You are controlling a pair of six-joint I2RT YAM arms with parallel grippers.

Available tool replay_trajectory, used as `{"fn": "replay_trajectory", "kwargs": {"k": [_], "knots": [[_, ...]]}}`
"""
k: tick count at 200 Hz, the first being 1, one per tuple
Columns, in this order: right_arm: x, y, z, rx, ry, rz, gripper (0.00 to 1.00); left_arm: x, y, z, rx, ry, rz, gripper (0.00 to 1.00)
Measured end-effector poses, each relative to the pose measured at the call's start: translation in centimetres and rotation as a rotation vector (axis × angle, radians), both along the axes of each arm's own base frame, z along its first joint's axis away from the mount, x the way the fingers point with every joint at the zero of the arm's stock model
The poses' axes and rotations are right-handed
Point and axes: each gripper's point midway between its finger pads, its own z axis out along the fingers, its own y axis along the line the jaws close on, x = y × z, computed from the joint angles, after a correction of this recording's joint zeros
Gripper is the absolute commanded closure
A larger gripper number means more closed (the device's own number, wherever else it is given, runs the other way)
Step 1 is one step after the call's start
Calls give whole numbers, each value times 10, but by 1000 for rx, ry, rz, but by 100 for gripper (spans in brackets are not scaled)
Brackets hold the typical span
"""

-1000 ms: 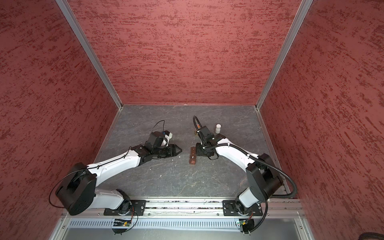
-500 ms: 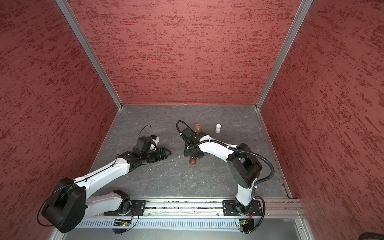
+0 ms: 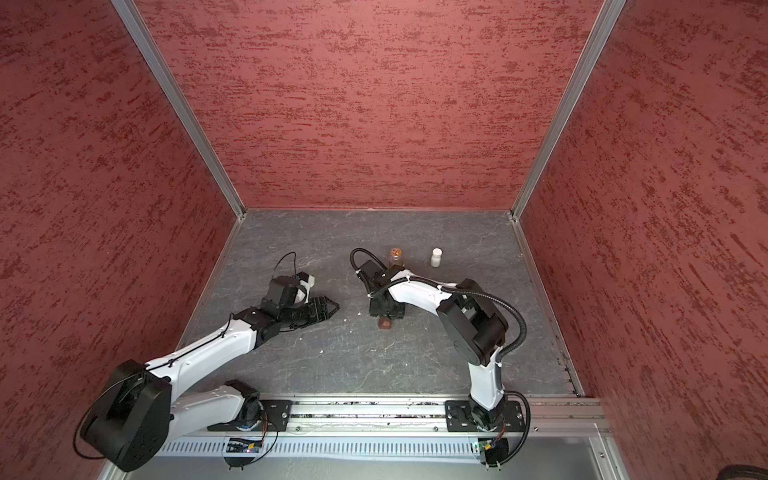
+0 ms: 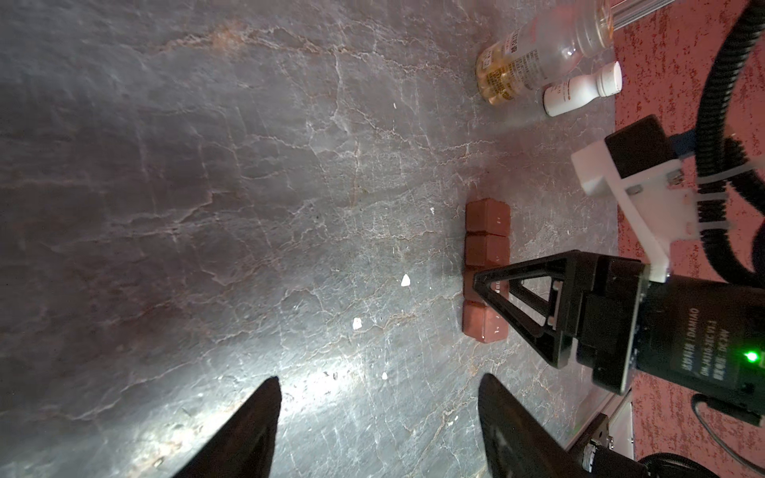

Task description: Sort the pills into containers

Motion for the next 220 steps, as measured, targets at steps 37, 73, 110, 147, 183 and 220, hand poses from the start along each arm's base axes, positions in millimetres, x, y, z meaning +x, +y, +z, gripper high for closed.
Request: {"fn": "replay_trajectory", "kwargs": {"k": [37,73,110,147,183,220], "knots": [[3,1,0,1,1,5,59,2,0,2,-6,-7,1,25],[3,1,1,2,-1,11,61,1,-3,3,-20,-8,-9,25],[3,1,16,20,-24,35,60,6,-20,8,-119,-17,-50,25],[-4,0,56,93,-90,91,59,15,-51,17,-289,-17,-109,28],[-20,-2,74,152,-100,149,58,14,-90,28,-420,-9,-199,32],[-34,-3,75,184,-73,194,58,14,-124,50,-490,-42,-286,35]]}}
